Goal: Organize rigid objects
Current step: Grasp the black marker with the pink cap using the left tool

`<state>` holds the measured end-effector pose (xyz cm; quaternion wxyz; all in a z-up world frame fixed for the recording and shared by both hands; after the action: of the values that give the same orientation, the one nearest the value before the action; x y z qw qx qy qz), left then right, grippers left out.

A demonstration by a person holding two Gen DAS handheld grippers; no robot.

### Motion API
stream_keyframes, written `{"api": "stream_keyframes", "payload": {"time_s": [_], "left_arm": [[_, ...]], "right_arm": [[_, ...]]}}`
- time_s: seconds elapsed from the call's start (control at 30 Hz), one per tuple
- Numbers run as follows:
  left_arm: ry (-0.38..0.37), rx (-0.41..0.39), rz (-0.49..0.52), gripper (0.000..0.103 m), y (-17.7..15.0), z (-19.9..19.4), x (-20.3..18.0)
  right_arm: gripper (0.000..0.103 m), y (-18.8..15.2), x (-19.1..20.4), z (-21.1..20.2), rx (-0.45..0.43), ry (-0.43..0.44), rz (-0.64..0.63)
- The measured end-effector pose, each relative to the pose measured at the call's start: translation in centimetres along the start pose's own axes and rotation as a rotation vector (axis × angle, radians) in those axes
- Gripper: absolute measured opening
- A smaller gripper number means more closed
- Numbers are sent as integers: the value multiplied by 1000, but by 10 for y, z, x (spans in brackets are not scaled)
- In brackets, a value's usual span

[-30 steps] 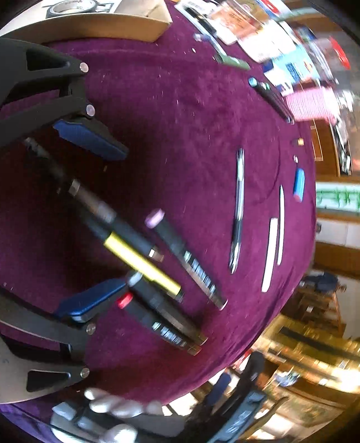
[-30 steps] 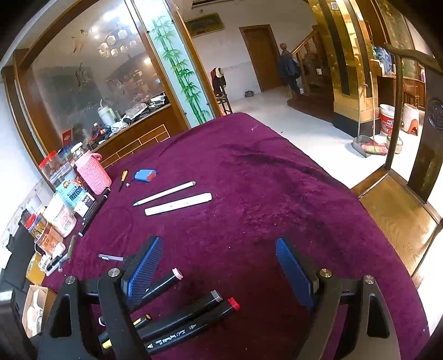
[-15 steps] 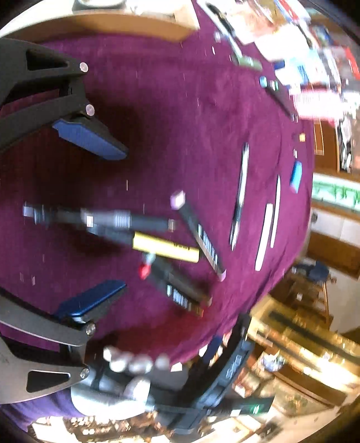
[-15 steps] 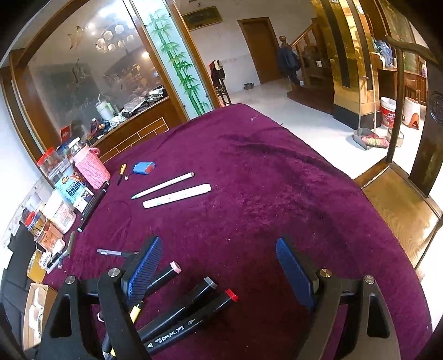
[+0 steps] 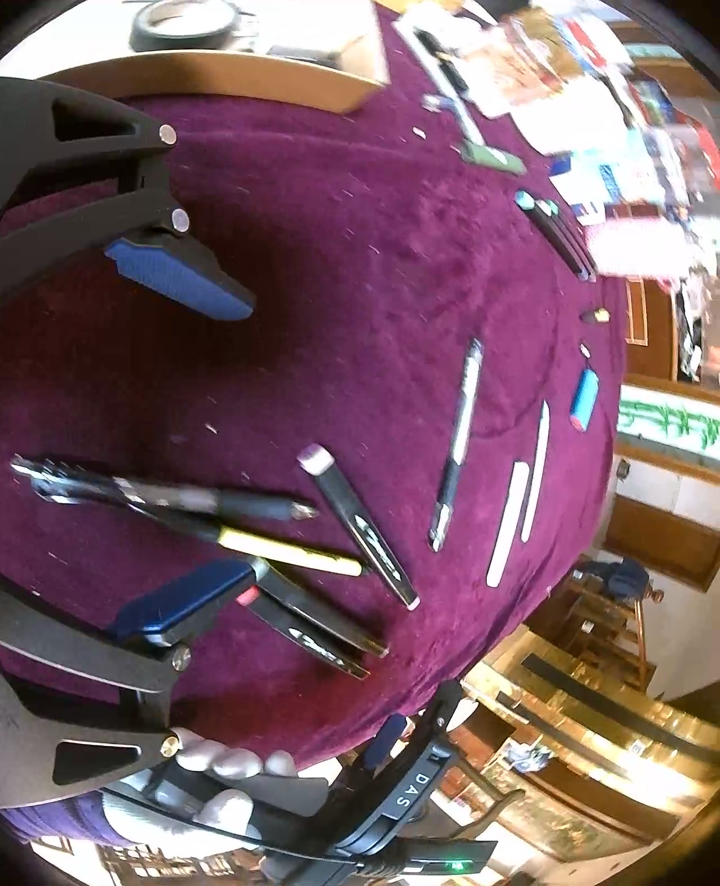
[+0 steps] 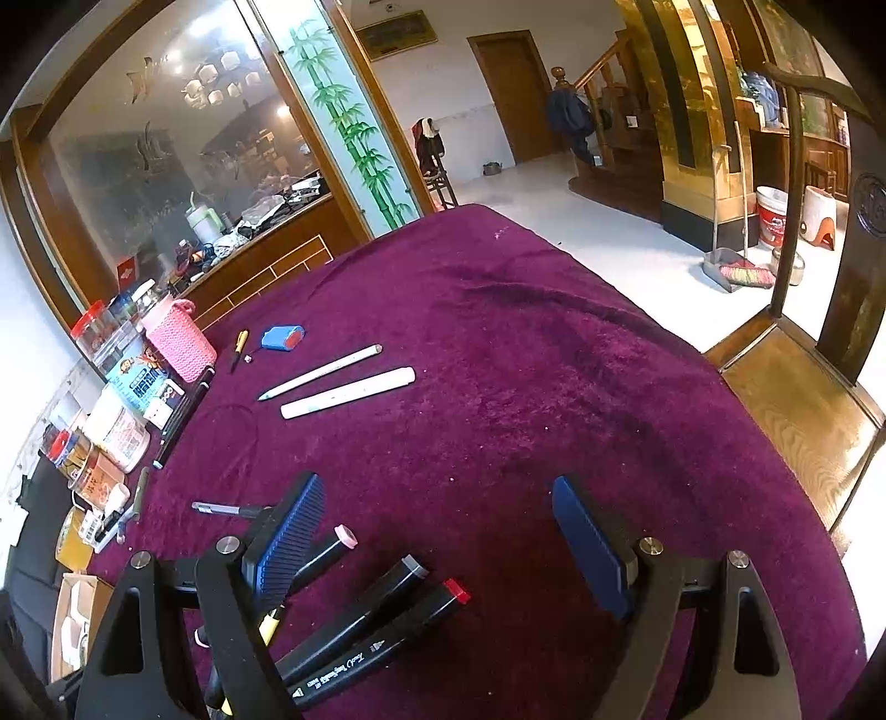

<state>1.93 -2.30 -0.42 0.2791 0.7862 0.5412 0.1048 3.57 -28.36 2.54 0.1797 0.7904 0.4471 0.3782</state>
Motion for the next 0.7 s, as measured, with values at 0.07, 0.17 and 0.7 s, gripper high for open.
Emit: {"api": "stream_keyframes", "payload": {"time_s": [0.07, 0.17, 0.7], "left_arm": [[25, -5, 55, 87, 12, 3, -10], [43, -18, 180, 85, 34, 13, -27], [7, 93, 368, 41, 55, 71, -46]], "right_arm": [[87, 1, 0, 0, 1, 3, 1], [87, 2, -1, -2, -2, 10, 9], [87, 3, -1, 0, 30, 44, 43]]}}
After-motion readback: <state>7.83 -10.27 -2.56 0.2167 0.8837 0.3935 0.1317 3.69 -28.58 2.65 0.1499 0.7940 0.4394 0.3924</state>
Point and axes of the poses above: each gripper's, at about its wrist camera, not at the fingertips, and z roughly the way its jaws point, x to its left, y to its top, the point moved 5 cm from there along z, roughly the way its jaws point, and after that the axes turned 8 degrees about z, right-handed, at the moved point
